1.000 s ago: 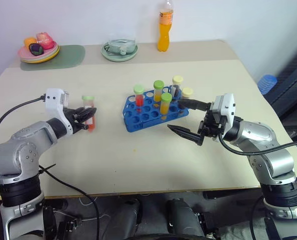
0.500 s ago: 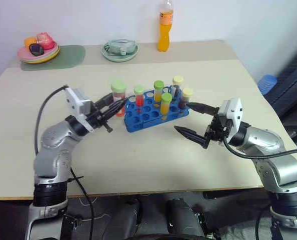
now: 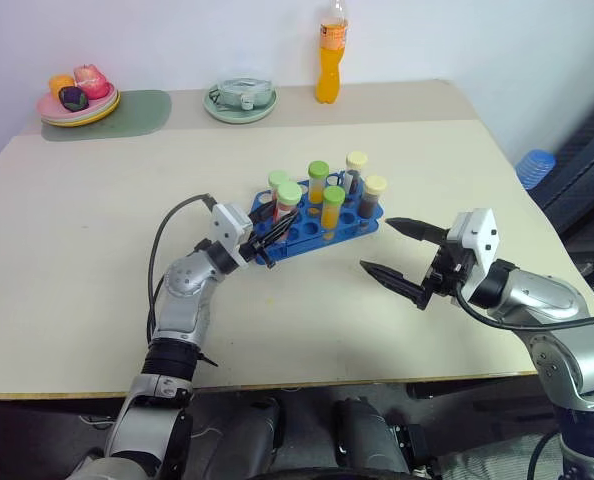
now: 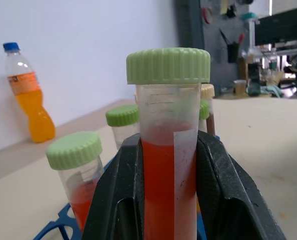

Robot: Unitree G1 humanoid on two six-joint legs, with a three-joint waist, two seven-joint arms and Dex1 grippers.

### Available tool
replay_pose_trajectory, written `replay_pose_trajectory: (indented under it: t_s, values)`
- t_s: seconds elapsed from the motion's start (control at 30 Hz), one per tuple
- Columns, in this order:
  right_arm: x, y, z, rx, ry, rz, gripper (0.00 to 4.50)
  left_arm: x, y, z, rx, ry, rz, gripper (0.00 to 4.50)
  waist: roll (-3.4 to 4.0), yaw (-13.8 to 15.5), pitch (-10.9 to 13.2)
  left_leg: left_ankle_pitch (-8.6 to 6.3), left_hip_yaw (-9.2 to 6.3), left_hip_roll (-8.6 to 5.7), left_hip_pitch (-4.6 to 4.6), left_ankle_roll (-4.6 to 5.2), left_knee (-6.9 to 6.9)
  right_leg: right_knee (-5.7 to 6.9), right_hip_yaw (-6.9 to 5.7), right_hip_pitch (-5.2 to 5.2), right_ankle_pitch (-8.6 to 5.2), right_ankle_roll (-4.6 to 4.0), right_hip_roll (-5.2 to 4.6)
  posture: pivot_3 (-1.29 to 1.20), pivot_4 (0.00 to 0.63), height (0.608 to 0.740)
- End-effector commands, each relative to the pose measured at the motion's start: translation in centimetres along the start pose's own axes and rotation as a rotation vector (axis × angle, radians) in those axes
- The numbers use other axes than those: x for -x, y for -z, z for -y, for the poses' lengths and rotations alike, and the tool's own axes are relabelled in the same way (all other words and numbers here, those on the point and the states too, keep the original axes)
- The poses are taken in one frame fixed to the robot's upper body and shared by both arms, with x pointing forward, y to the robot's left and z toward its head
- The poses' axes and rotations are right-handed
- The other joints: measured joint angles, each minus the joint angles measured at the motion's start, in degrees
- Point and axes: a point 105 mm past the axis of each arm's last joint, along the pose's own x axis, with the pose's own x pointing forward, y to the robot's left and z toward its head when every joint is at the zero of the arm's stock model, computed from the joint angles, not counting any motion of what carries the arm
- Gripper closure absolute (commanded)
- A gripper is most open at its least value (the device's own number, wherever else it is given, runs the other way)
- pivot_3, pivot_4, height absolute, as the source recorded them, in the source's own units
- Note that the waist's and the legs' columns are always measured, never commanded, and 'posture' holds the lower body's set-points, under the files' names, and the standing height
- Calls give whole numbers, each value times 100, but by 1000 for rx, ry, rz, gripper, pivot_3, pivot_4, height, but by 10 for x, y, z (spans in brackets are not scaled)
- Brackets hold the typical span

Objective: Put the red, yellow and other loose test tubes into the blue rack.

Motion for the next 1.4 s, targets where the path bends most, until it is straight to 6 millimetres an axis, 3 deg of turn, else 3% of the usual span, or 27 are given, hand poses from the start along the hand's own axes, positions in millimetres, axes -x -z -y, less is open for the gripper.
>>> replay_pose_trajectory:
  t_s: [0.03, 0.53, 0.7, 0.73, 0.8, 0.87, 1.0, 1.13, 1.4]
  values:
    - [9, -10, 0, 29, 20, 11, 0, -10, -5, 4, -2, 4, 45, 3739, 0, 0, 0, 0, 0, 0, 0, 1, 0, 0, 0, 0, 0, 0, 0, 0, 150, 740]
    - [35, 15, 1, -21, 82, -47, 0, -15, 18, 8, 62, 12, 7, 3739, 0, 0, 0, -1, 1, 0, 1, 3, 3, 1, -6, 2, 2, 4, 1, 0, 150, 740]
    - [37, 20, -2, -27, 86, -43, 0, -8, 16, 15, 195, 92, 33, 3739, 0, -1, 0, -2, 1, -1, 0, 5, 5, 0, -7, 4, 2, 5, 1, 0, 150, 740]
    - [38, 21, -2, -28, 88, -40, 0, -8, 20, 11, 181, 55, 11, 2725, 0, -6, 0, -3, 1, -1, 0, 6, 4, 0, -7, 4, 2, 5, 1, 0, 150, 740]
    - [39, 22, -1, -29, 91, -38, 0, -8, 25, 4, 164, -12, -35, 1860, -1, -3, 0, -3, 1, -1, 1, 6, 4, -1, -7, 4, 1, 5, 1, 0, 150, 740]
    - [39, 23, -1, -30, 96, -35, 0, -8, 19, 4, 131, -3, -17, 962, 0, -4, -1, -3, 1, 0, 2, 6, 6, 2, -7, 4, 2, 5, 1, 0, 150, 740]
    - [37, 25, 2, -26, 119, -22, 0, -2, 5, 0, 126, 1, -7, 962, 1, -13, -1, -3, 1, 1, 3, 5, 3, 4, -5, 3, 2, 5, 2, 0, 150, 740]
    - [35, 27, 11, -31, 188, 2, 0, 24, -11, -17, 75, -80, 0, 962, 4, -19, -2, -3, 2, 1, 4, 5, 3, 4, -2, 2, 2, 5, 3, 0, 150, 740]
    - [43, 36, 29, -16, 303, -5, 0, 100, -23, -31, 82, -80, -207, 962, 10, 11, -5, -3, 7, 1, 6, 5, 0, 5, 12, 1, 1, 3, 5, 0, 150, 740]
